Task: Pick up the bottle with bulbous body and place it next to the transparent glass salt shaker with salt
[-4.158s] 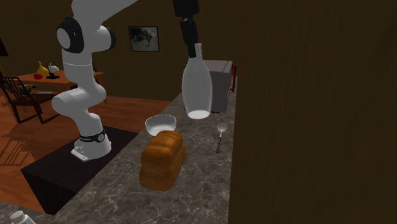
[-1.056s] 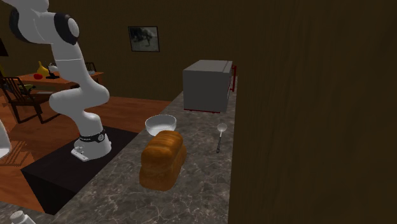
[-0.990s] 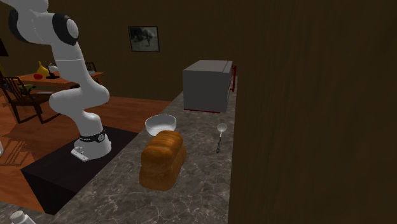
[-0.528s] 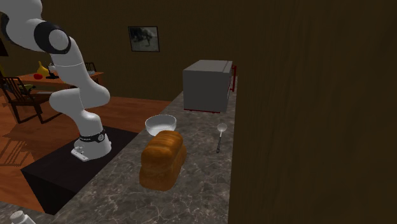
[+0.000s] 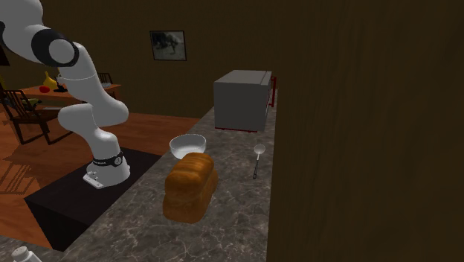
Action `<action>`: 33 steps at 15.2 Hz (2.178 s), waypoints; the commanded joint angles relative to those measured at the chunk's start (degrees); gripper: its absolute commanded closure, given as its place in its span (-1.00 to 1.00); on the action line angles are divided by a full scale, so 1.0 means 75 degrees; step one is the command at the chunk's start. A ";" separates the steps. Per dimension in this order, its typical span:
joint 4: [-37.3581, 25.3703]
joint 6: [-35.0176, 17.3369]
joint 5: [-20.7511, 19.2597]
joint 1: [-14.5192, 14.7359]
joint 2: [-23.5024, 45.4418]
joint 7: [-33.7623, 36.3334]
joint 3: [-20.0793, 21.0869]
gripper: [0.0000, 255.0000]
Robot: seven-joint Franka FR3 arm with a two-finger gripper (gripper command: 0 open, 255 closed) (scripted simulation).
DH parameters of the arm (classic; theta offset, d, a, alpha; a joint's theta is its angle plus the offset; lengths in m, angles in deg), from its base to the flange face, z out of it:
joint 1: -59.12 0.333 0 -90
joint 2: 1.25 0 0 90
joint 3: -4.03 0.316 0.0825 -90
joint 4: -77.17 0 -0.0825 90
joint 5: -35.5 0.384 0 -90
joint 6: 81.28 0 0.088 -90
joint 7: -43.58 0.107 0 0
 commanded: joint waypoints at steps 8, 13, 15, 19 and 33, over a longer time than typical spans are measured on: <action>0.2307 -0.1549 -0.0941 0.0974 -0.1057 0.0128 0.0026 1.00; 0.3207 -0.2216 -0.1230 0.1205 -0.1418 0.0197 0.0087 1.00; 0.3531 -0.2465 -0.1319 0.1269 -0.1535 0.0218 0.0111 1.00; 0.4130 -0.2940 -0.1460 0.1364 -0.1725 0.0245 0.0152 1.00; 0.5835 -0.4451 -0.1641 0.1491 -0.2016 0.0182 0.0234 1.00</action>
